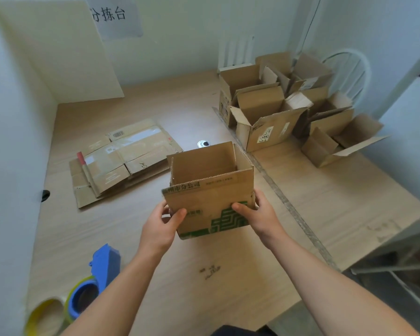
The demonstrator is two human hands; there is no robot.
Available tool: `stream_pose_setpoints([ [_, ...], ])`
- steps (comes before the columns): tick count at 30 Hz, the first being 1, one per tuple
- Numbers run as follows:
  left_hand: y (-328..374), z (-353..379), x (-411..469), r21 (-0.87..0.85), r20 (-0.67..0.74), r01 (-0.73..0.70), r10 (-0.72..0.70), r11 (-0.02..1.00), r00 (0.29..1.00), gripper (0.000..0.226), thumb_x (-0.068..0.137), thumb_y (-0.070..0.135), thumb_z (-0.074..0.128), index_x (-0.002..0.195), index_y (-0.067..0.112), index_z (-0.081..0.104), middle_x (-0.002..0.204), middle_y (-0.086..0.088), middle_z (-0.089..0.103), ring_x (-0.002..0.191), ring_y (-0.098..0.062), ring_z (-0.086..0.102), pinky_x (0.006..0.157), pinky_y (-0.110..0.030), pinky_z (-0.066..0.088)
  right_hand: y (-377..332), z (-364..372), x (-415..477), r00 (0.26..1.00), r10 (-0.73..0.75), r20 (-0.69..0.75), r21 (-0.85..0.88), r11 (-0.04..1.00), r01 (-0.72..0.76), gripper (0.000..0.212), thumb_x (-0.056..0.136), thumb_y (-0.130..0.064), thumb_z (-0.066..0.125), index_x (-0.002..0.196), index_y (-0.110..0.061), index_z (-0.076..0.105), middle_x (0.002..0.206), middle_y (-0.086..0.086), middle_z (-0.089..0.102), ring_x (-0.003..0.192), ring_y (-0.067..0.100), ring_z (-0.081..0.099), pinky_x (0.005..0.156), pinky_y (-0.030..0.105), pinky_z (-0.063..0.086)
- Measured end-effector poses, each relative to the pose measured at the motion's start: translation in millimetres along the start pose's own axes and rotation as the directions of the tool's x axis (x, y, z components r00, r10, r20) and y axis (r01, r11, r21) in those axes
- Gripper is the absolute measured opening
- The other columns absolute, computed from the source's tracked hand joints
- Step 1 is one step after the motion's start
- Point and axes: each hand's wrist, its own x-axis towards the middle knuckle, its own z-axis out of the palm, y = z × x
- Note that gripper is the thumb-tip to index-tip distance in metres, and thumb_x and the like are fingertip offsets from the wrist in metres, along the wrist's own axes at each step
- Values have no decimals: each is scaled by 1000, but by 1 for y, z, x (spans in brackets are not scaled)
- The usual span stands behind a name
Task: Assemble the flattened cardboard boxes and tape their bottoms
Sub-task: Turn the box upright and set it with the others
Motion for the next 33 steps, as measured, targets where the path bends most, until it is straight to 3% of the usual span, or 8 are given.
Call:
stream_pose_setpoints([
  [4,16,17,5,95,109,-58,48,994,993,32,91,40,67,121,38,57,114,16,63,106,-10,61,79,-27,49,-11,-31,-1,998,-29,-54,29,999,31,67,76,-28,86,133,-37,53,113,-14,71,101,5,68,74,21,57],
  [7,27,29,16,332,151,-176,132,927,980,40,89,41,69,125,31,56,127,9,59,116,-14,55,91,-34,46,-15,-61,2,993,-61,-98,24,998,64,77,74,-23,86,141,-31,49,118,-10,70,106,10,68,78,25,58],
  [11,51,47,34,551,239,-358,269,754,933,64,87,47,69,142,22,48,138,3,52,127,-15,49,102,-35,42,-18,-108,9,983,-57,-172,39,997,65,81,73,-23,87,143,-31,48,120,-9,69,106,9,68,79,27,58],
  [15,82,77,55,716,362,-487,331,499,871,64,89,52,62,144,26,45,143,6,47,130,-18,45,104,-35,41,-23,-160,27,975,-43,-219,33,998,52,76,68,-36,86,135,-42,53,118,-12,68,102,3,67,73,22,58],
  [18,103,104,72,819,409,-503,335,276,849,62,90,55,57,144,27,43,142,5,46,129,-21,44,102,-36,38,-22,-199,48,976,-37,-213,-8,999,36,76,69,-39,85,136,-45,51,123,-14,65,110,7,62,80,25,55],
  [22,123,140,89,886,399,-445,277,128,874,59,91,57,52,143,30,41,142,7,45,129,-21,44,102,-34,35,-23,-239,77,990,-13,-140,-7,1000,12,72,60,-57,88,123,-60,53,119,-21,65,107,1,62,73,18,55],
  [24,129,157,94,901,381,-416,235,121,894,60,91,57,52,144,31,40,143,7,45,130,-21,43,102,-35,36,-20,-257,92,995,-13,-98,0,1000,13,71,57,-59,89,119,-64,53,119,-21,65,107,-1,63,76,21,57],
  [33,130,210,80,916,277,-296,107,271,955,58,94,53,51,146,32,39,144,6,45,130,-20,44,103,-34,38,-11,-310,130,999,-26,35,-132,991,30,84,72,-49,87,143,-49,41,128,-14,64,119,9,61,95,40,56],
])
